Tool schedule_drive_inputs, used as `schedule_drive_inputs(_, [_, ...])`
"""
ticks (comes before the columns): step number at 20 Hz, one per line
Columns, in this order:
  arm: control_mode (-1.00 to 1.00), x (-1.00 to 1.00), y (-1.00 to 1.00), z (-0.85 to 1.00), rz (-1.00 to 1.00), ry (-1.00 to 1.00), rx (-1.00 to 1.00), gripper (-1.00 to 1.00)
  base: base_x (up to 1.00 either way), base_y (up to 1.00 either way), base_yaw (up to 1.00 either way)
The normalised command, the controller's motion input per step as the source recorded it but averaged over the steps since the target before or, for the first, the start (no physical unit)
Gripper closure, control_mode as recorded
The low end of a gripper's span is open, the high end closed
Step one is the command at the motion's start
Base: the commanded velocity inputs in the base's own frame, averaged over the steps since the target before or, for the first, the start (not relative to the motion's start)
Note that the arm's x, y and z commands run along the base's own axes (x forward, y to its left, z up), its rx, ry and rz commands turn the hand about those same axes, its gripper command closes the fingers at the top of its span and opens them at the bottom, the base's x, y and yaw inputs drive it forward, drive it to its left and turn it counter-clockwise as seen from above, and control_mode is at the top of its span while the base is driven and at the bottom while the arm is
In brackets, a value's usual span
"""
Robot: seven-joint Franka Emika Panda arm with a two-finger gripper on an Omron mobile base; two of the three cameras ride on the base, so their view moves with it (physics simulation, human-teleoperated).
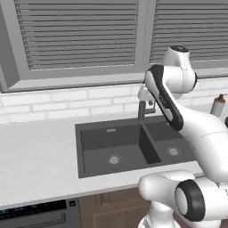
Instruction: Pick the pan and sponge and place them into the sink. Then turn on the water.
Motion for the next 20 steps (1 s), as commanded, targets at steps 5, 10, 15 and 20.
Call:
schedule_drive_inputs(5, [1.0,-0.02,0.0,0.0,0.0,0.0,0.0,-1.0,-0.15,0.0,0.01])
schedule_drive_inputs(10, [1.0,0.0,0.0,0.0,0.0,0.0,0.0,-1.0,-0.5,-0.02,0.0])
schedule_drive_inputs(15, [1.0,0.0,0.0,0.0,0.0,0.0,0.0,-1.0,-0.36,-0.19,0.0])
schedule_drive_inputs(20, [1.0,0.0,0.0,0.0,0.0,0.0,0.0,-1.0,0.0,-0.22,0.0])
